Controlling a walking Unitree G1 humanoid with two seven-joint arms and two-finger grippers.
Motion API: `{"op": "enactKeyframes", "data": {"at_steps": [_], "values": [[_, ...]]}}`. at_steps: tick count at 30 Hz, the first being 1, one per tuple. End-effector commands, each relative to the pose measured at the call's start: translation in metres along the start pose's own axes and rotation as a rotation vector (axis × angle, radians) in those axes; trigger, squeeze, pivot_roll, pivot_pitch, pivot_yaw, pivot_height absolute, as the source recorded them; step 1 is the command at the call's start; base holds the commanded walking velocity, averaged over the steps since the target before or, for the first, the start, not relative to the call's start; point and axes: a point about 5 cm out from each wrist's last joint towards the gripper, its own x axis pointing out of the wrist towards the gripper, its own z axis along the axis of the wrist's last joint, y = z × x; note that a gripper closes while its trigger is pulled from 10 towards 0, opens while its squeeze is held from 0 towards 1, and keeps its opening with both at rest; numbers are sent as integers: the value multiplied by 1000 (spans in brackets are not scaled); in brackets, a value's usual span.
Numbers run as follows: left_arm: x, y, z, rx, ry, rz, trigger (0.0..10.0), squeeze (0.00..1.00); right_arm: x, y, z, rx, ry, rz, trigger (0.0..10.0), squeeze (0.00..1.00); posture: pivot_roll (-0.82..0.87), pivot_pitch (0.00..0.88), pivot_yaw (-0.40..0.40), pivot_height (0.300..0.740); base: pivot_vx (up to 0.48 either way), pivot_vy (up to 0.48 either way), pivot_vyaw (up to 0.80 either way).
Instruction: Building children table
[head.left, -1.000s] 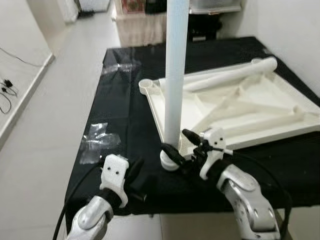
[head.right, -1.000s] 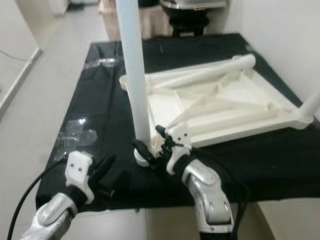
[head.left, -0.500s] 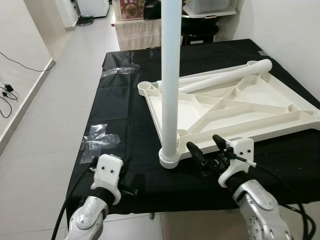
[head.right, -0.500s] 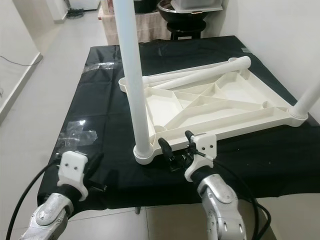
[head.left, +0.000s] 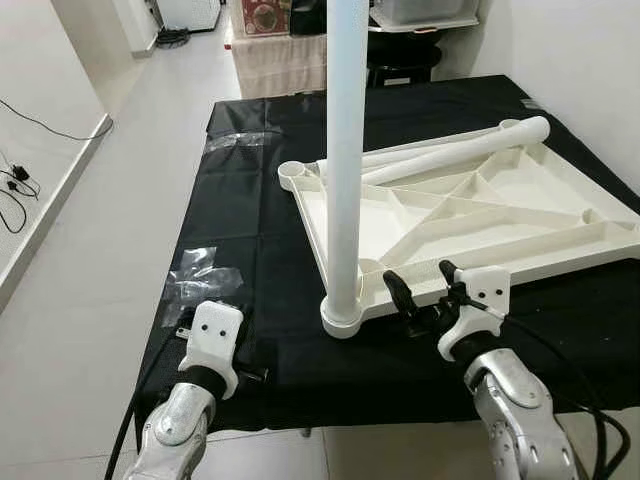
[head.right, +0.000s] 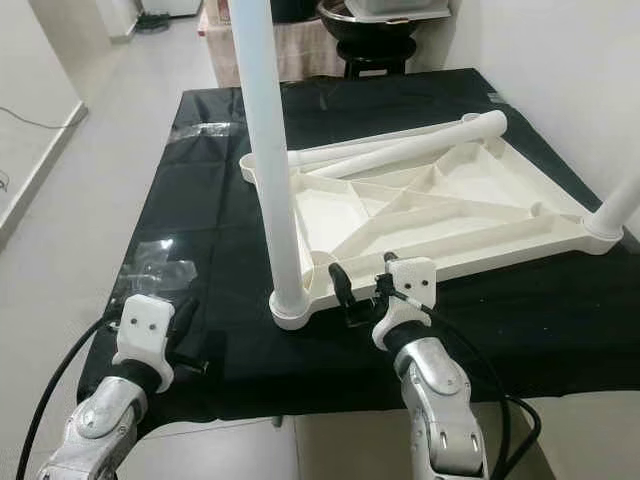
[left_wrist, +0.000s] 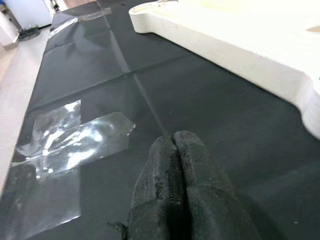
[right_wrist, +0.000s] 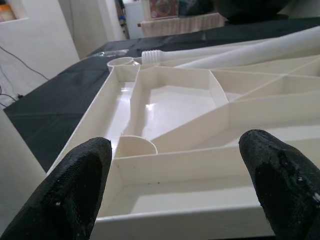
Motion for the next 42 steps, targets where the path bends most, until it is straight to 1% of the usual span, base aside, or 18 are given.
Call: {"op": "enactKeyframes", "data": {"at_steps": [1, 7, 12, 16, 17, 18, 20, 21, 22, 23, 26, 27, 30, 32, 34, 36, 39, 42], "values": [[-1, 7, -6, 31, 34, 17, 10000, 0, 3, 5, 1, 2, -17, 3, 10000, 0, -12, 115, 55, 740, 0, 480, 0], [0, 8, -7, 38, 36, 13, 10000, 0, 3, 4, 1, 10, -24, -14, 10000, 0, -8, 115, 50, 740, 0, 480, 0], [1, 7, -7, 31, 36, 7, 10000, 0, 3, 2, 2, -7, -31, -30, 10000, 0, -9, 117, 44, 740, 0, 480, 0], [1, 6, -7, 27, 35, 4, 10000, 0, 1, -5, 3, -35, -28, -70, 10000, 0, -12, 120, 42, 740, 0, 480, 0], [1, 5, -7, 25, 33, 2, 10000, 0, -1, -14, 2, -69, -14, -121, 10000, 0, -12, 120, 41, 740, 0, 480, 0], [1, 5, -7, 25, 33, 2, 10000, 0, -1, -14, 2, -69, -14, -121, 10000, 0, -12, 120, 41, 740, 0, 480, 0], [1, 4, -7, 23, 33, -2, 10000, 0, -8, -33, 1, -106, 11, -223, 10000, 0, -16, 122, 38, 740, 0, 480, 0], [1, 4, -7, 23, 33, -4, 10000, 0, -12, -40, 0, -110, 21, -260, 10000, 0, -16, 122, 38, 740, 0, 480, 0], [1, 4, -7, 20, 34, -9, 10000, 0, -17, -43, -1, -102, 33, -263, 10000, 0, -22, 125, 36, 740, 0, 465, 0], [1, 4, -7, 18, 34, -15, 10000, 0, -25, -41, -3, -89, 49, -233, 10000, 0, -24, 127, 35, 740, 0, 461, 0], [1, 4, -7, 18, 34, -16, 10000, 0, -32, -36, -5, -79, 58, -197, 10000, 0, -27, 128, 35, 740, 0, 461, 0], [1, 4, -7, 19, 34, -17, 10000, 0, -38, -30, -7, -85, 74, -177, 10000, 0, -28, 130, 35, 740, 0, 461, 0], [1, 4, -7, 20, 33, -17, 10000, 0, -42, -27, -9, -86, 81, -171, 10000, 0, -28, 130, 35, 740, 0, 464, 0], [1, 4, -6, 20, 33, -19, 10000, 0, -44, -17, -9, -96, 80, -135, 10000, 0, -29, 133, 40, 740, 0, 469, 0], [1, 4, -6, 21, 33, -21, 10000, 0, -43, -9, -5, -130, 56, -82, 10000, 0, -29, 133, 40, 740, 0, 469, 0], [1, 5, -6, 21, 33, -21, 10000, 0, -42, -7, -4, -138, 52, -71, 10000, 0, -28, 133, 41, 740, 0, 469, 0], [2, 5, -6, 24, 34, -36, 10000, 0, -26, -1, 14, -76, -21, -42, 10000, 0, -23, 133, 42, 740, 0, 472, 0], [2, 4, -6, 26, 32, -42, 10000, 0, -21, 1, 17, -84, -34, -42, 10000, 0, -20, 130, 40, 740, 0, 472, 0]]}}
